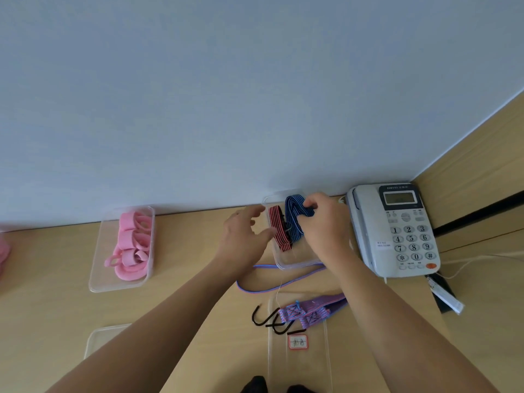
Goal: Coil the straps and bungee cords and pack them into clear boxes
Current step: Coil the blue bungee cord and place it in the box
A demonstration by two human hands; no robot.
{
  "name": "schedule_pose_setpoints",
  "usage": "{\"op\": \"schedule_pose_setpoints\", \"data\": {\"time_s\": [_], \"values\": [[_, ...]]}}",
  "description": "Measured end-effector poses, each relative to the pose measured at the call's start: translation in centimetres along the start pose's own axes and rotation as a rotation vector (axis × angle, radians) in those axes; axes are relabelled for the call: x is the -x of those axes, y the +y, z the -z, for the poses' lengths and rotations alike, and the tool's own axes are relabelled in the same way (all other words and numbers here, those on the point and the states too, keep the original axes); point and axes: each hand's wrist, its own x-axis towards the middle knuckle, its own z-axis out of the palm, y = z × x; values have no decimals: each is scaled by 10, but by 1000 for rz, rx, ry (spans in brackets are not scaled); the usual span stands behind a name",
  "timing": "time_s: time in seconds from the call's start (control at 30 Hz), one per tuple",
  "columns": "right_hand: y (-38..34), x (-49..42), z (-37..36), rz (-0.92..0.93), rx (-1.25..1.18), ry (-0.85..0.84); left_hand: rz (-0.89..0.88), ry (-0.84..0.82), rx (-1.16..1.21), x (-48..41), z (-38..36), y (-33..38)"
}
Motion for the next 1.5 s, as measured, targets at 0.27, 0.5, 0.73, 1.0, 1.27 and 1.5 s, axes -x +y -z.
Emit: {"op": "schedule_pose_setpoints", "data": {"time_s": [0.27, 0.5, 0.73, 1.0, 1.27, 1.5], "values": [[-14, 17, 68, 43, -245, 36, -226, -157, 179, -6, 16, 57], [-36, 47, 126, 68, -391, 96, -295, -293, 419, 3, 34, 96], [-63, 79, 167, 74, -618, 106, -305, -373, 723, 37, 62, 121], [-91, 112, 165, 93, -816, 216, -207, -357, 1094, 87, 71, 126], [-106, 140, 141, 129, -778, 306, -171, -428, 1155, 127, 74, 117], [-110, 159, 133, 291, -625, 171, -110, -345, 1137, 136, 85, 107]]}}
